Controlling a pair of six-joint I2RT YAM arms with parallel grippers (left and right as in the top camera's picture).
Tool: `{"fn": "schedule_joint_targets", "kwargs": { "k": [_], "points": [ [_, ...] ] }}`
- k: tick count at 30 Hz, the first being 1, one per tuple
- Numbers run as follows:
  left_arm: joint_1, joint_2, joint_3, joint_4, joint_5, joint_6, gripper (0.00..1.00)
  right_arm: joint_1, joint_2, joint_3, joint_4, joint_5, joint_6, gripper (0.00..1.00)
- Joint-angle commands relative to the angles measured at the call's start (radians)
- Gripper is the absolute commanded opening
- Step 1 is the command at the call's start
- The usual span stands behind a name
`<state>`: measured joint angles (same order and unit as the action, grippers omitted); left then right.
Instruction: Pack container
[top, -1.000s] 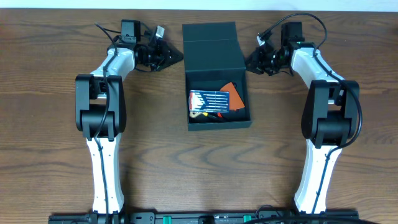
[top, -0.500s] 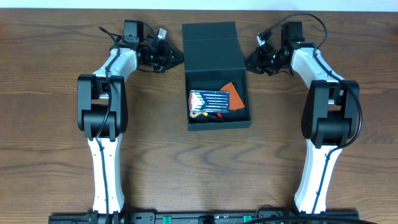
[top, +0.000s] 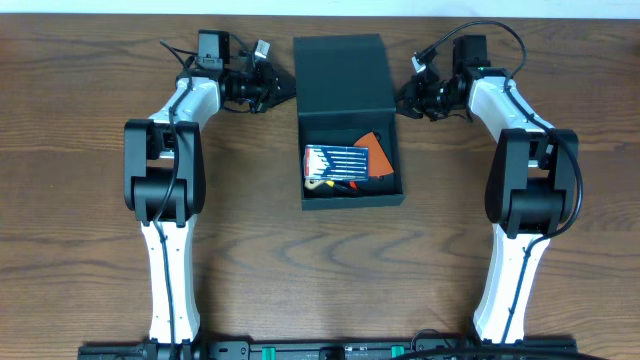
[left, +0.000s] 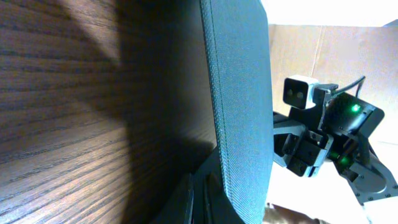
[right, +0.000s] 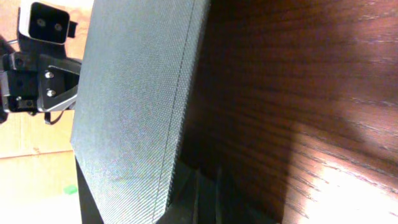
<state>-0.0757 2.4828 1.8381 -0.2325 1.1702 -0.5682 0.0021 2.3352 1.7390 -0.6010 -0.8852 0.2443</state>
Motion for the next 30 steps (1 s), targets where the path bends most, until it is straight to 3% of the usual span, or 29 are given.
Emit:
{"fn": "schedule_joint_targets", "kwargs": {
  "k": [1,16,30],
  "points": [
    [-0.007,-0.015,0.012,0.003,0.053,0.041,0.05,0.002,0.01,0.008,-0.003,-0.073,-0.026,0.01],
    [-0.018,-0.079,0.012,0.002,0.053,0.067,0.05,-0.01,0.01,0.025,-0.192,0.037,-0.124,0.01],
    [-0.033,-0.08,0.012,-0.017,0.053,0.085,0.05,-0.017,0.01,0.224,-0.35,0.106,-0.202,0.01]
  ]
}}
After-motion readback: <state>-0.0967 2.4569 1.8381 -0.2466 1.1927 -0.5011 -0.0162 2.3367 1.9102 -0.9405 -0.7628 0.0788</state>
